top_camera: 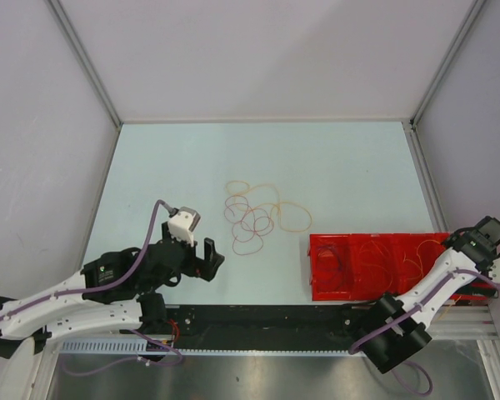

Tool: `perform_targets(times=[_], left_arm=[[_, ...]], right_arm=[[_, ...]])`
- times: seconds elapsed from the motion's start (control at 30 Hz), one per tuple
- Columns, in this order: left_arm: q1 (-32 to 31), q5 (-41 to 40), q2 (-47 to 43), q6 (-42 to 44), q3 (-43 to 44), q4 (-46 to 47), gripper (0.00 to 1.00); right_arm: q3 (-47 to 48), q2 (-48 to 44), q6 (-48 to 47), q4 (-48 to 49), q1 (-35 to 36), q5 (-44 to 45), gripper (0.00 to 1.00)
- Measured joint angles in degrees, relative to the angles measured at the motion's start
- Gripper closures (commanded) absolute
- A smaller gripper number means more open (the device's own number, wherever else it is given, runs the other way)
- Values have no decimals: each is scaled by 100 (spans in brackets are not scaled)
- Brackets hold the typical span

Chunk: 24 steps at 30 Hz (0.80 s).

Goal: Untangle the cables

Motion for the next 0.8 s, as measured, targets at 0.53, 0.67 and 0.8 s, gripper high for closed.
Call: perform_targets(times=[0.53,0.67,0.8], left_arm=[[-85,638,1902,570,212,931,10],[-140,962,2771,723,490,1515,10],[-149,1108,2955,802,667,1821,10]], right_arm=[[1165,-595,-975,442,3104,-380,25],[1445,-706,-1270,389,3574,-267,14],[1443,-623,-1530,245,3169,-413,15]])
